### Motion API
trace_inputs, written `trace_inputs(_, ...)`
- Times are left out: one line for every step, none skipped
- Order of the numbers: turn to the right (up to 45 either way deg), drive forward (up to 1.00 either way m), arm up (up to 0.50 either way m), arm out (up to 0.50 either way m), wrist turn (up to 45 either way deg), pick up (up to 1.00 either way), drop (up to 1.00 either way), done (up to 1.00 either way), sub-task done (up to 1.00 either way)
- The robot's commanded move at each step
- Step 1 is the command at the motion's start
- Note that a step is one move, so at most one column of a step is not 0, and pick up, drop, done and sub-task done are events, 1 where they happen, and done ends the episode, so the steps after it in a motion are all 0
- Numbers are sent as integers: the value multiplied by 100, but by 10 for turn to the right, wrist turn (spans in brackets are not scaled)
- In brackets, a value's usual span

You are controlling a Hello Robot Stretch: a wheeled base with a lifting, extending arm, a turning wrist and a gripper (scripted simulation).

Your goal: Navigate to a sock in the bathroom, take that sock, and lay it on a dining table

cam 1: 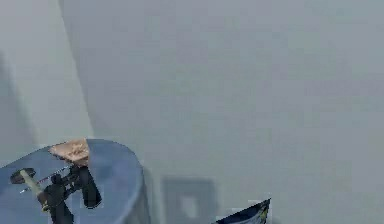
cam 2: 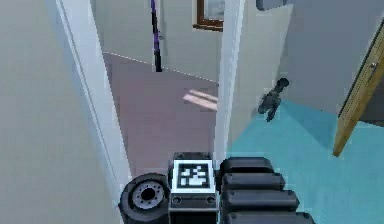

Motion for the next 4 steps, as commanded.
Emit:
trace_inputs(450,0,0,0,0,0,0,0,0)
trace_inputs(450,0,0,0,0,0,0,0,0)
trace_inputs(-450,0,0,0,0,0,0,0,0)
trace_inputs(-450,0,0,0,0,0,0,0,0)
